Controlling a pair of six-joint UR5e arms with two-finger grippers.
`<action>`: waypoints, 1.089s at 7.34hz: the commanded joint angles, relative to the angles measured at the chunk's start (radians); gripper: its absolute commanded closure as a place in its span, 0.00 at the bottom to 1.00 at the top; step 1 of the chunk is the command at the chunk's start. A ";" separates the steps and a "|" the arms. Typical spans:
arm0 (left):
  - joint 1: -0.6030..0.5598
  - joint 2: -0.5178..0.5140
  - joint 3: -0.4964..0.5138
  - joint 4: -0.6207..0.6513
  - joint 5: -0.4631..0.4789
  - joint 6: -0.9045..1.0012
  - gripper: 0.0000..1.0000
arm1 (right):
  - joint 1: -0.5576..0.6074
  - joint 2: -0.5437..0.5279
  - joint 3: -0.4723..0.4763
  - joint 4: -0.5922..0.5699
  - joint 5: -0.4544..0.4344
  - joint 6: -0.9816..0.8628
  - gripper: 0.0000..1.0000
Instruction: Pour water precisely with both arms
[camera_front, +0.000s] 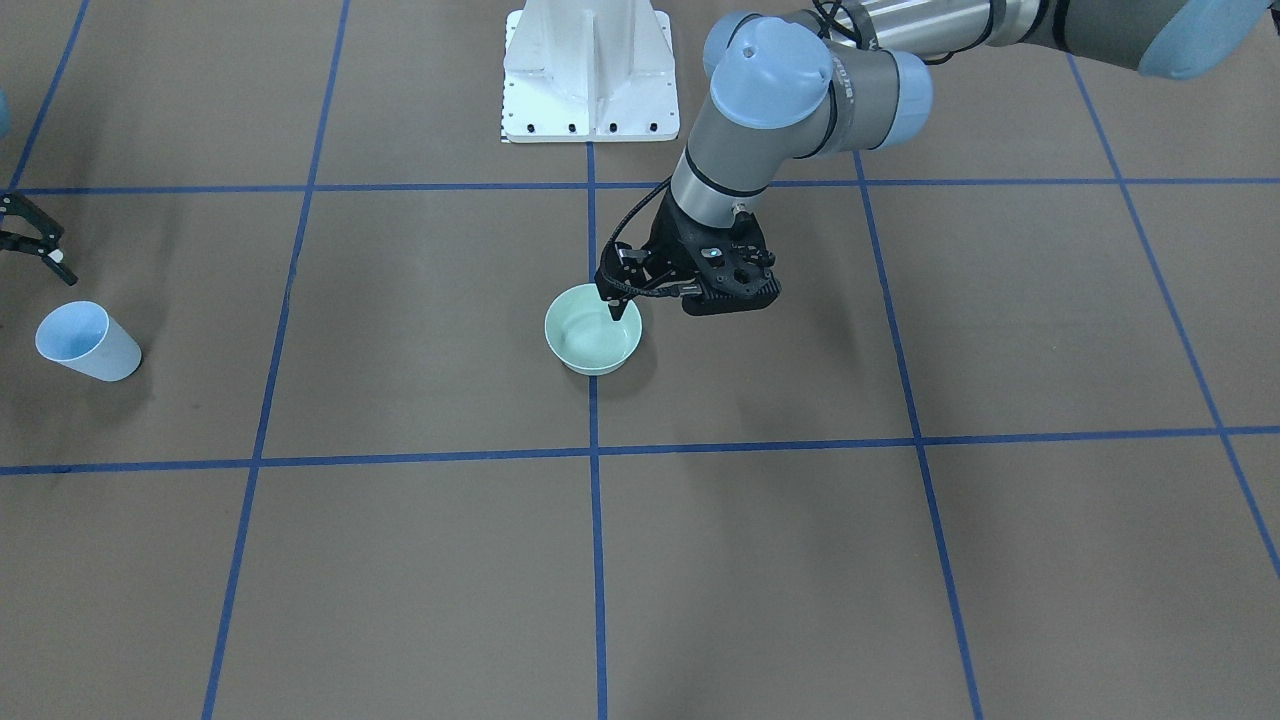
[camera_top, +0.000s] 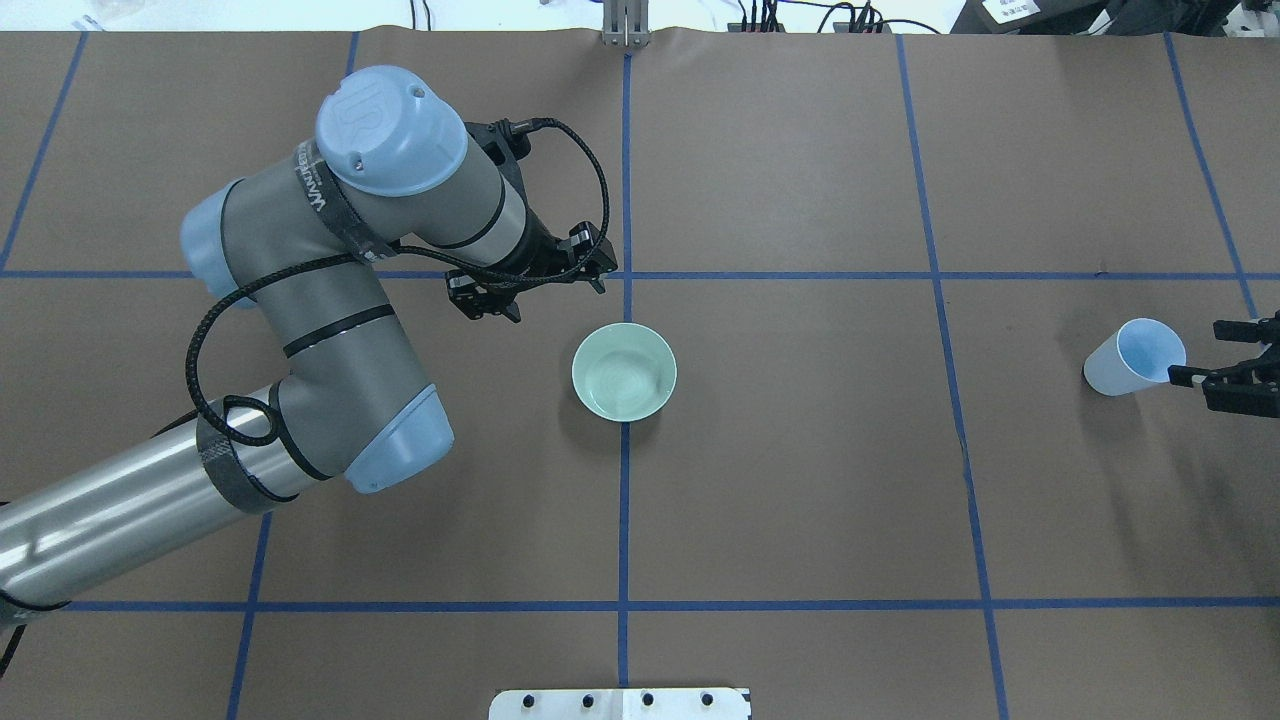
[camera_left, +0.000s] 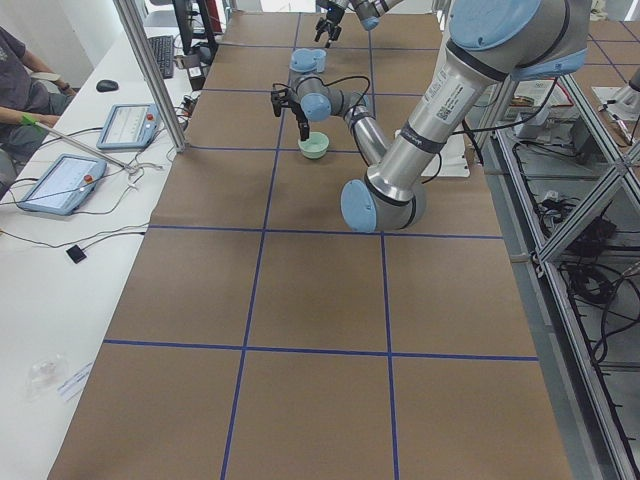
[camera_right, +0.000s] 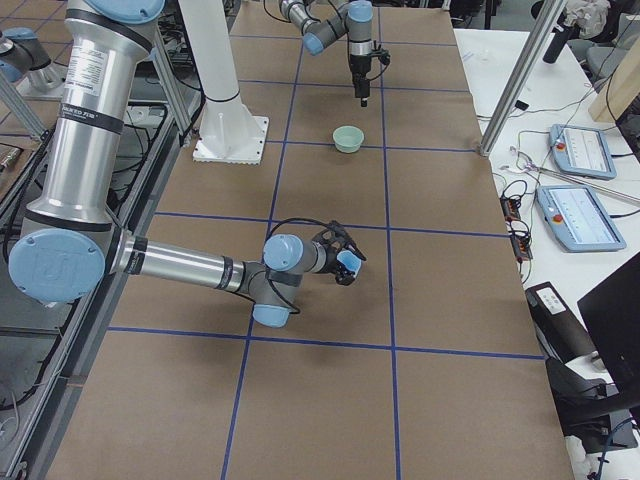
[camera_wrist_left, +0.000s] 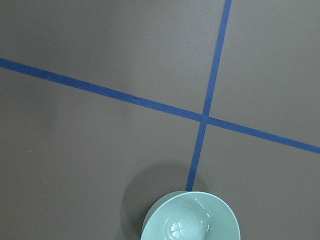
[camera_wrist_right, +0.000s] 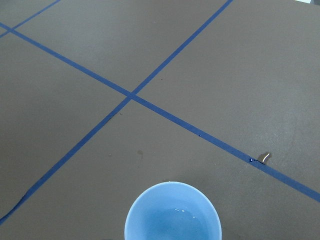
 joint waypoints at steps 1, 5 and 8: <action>0.000 0.000 0.001 0.000 0.000 0.000 0.00 | -0.055 0.001 -0.022 0.012 -0.075 -0.010 0.02; -0.012 0.012 -0.003 0.000 0.000 0.000 0.00 | -0.104 0.018 -0.121 0.146 -0.151 0.013 0.02; -0.015 0.012 -0.005 0.000 0.000 0.000 0.00 | -0.133 0.034 -0.121 0.147 -0.172 0.049 0.02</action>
